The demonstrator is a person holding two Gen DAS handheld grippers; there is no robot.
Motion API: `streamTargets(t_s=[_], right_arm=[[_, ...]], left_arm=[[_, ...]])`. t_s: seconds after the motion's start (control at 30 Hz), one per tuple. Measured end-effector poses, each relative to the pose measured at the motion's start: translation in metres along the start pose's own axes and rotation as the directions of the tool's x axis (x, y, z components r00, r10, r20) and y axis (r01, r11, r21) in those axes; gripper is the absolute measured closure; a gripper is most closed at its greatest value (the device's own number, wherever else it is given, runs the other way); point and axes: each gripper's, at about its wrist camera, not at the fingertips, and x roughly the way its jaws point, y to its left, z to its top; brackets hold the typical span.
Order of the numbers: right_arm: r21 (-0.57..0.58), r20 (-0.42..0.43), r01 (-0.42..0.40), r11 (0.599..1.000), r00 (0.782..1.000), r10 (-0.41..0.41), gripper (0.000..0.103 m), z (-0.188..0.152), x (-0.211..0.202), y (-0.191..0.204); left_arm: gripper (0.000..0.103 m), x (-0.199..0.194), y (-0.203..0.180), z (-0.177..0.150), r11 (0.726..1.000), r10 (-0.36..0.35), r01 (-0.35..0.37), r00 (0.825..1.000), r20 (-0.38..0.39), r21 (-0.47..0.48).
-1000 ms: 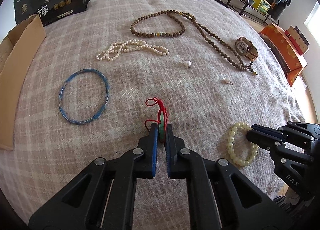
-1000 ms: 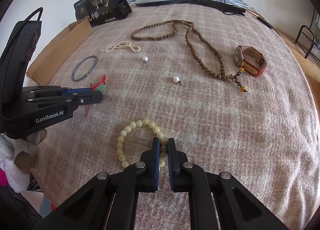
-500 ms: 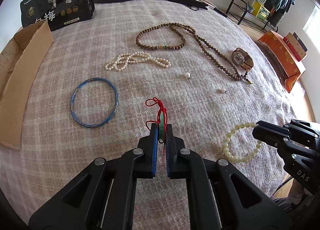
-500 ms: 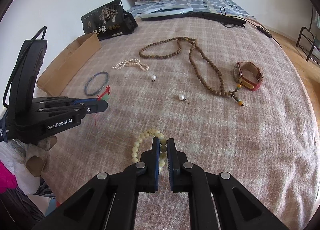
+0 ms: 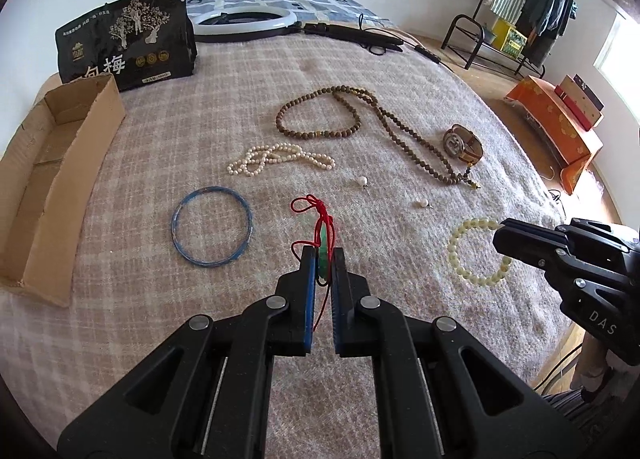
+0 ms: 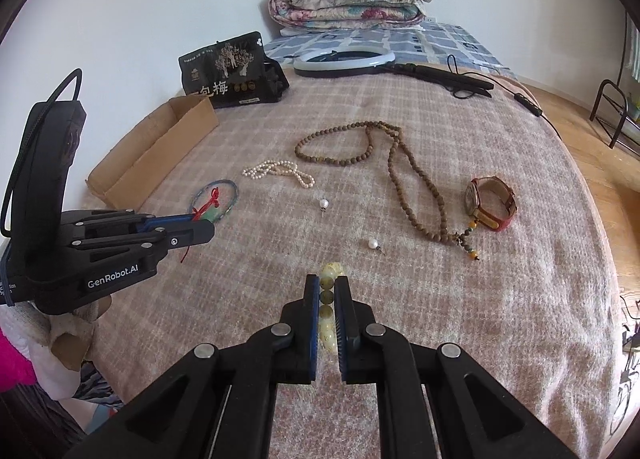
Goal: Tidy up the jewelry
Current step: 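Lift the pendant and bracelet and carry both toward the cardboard tray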
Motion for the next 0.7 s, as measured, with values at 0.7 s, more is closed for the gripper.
streamTargets(t_s=[0.7], right_arm=[[-0.108, 0.177, -0.058, 0.992, 0.981, 0.076, 0.098, 0.090, -0.014, 0.087]], left_arm=[[0.099, -0.088, 0.108, 0.000, 0.980, 0.114, -0.084, 0.979, 0.166, -0.182]])
